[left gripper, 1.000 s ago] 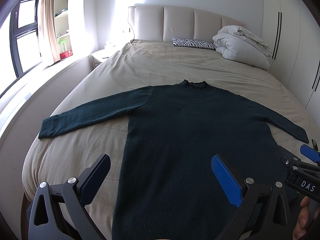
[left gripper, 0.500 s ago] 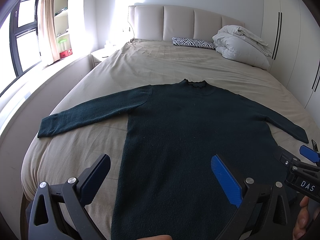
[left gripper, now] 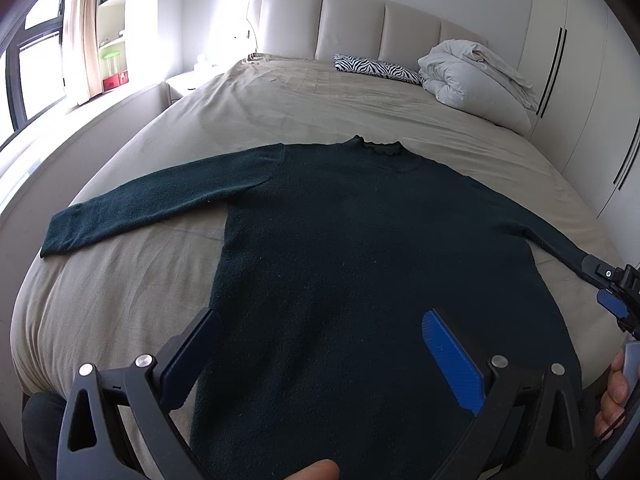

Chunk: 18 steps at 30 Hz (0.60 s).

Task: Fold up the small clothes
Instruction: 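Grasp the sweater sleeve cuff with the right gripper while the left gripper approaches the body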

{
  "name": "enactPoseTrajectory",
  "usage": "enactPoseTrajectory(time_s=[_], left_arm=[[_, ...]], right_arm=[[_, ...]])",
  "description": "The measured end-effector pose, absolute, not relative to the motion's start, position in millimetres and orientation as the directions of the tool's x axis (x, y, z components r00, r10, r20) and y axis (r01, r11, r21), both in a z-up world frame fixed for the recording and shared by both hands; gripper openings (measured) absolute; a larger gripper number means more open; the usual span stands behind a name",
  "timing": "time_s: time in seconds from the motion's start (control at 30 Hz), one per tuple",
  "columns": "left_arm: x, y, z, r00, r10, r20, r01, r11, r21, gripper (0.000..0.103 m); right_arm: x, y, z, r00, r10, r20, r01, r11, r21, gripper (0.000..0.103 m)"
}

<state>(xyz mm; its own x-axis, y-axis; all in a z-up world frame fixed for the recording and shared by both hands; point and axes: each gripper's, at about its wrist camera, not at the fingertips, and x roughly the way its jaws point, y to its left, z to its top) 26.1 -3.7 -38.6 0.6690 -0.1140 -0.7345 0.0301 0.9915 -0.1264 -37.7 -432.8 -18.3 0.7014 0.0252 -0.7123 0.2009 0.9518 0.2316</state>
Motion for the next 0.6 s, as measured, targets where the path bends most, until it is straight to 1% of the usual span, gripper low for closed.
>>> enactPoseTrajectory(time_s=[0.13, 0.17, 0.2, 0.23, 0.27, 0.37, 0.4, 0.43, 0.47, 0.5, 0.53, 0.6], left_arm=[[46, 1, -48, 0.661, -0.189, -0.726, 0.028, 0.973, -0.227, 0.103], [51, 2, -50, 0.666, -0.211, -0.715, 0.031, 0.966, -0.256, 0.103], [57, 2, -53, 0.671, -0.234, -0.703, 0.034, 0.958, -0.286, 0.103], [64, 3, -56, 0.67, -0.26, -0.696, 0.034, 0.947, -0.321, 0.103], [71, 2, -60, 0.655, -0.273, -0.704, 0.021, 0.939, -0.344, 0.103], [94, -11, -74, 0.56, -0.295, -0.774, 0.032, 0.941, -0.336, 0.103], [99, -16, -76, 0.55, -0.288, -0.784, 0.036, 0.946, -0.323, 0.103], [103, -20, -77, 0.553, -0.275, -0.786, 0.037, 0.951, -0.307, 0.103], [107, -23, -77, 0.562, -0.267, -0.783, 0.043, 0.954, -0.295, 0.103], [111, -26, -77, 0.567, -0.263, -0.781, 0.049, 0.957, -0.287, 0.103], [116, -30, -78, 0.563, -0.262, -0.784, 0.053, 0.958, -0.283, 0.103], [128, -33, -82, 0.54, -0.281, -0.793, 0.056, 0.952, -0.3, 0.103]], right_arm=[[-28, -538, -32, 0.741, 0.008, -0.672, 0.344, 0.854, 0.39, 0.103], [-27, -573, -40, 0.739, -0.01, -0.673, 0.401, 0.81, 0.428, 0.099], [-25, -610, -48, 0.739, -0.031, -0.673, 0.456, 0.759, 0.465, 0.092], [-26, -635, -53, 0.739, -0.044, -0.672, 0.489, 0.721, 0.491, 0.089], [-26, -670, -62, 0.741, -0.058, -0.669, 0.528, 0.666, 0.527, 0.084], [-24, -751, -89, 0.741, -0.063, -0.669, 0.592, 0.532, 0.605, 0.072], [-22, -773, -99, 0.744, -0.047, -0.667, 0.597, 0.495, 0.631, 0.066], [-20, -792, -109, 0.742, -0.033, -0.67, 0.607, 0.457, 0.65, 0.062], [-17, -808, -118, 0.737, -0.025, -0.675, 0.619, 0.427, 0.659, 0.06], [-14, -818, -124, 0.742, -0.018, -0.671, 0.617, 0.411, 0.671, 0.06], [-10, -833, -130, 0.755, -0.014, -0.655, 0.605, 0.399, 0.689, 0.059], [-2, -851, -139, 0.766, -0.013, -0.642, 0.596, 0.387, 0.703, 0.052]])
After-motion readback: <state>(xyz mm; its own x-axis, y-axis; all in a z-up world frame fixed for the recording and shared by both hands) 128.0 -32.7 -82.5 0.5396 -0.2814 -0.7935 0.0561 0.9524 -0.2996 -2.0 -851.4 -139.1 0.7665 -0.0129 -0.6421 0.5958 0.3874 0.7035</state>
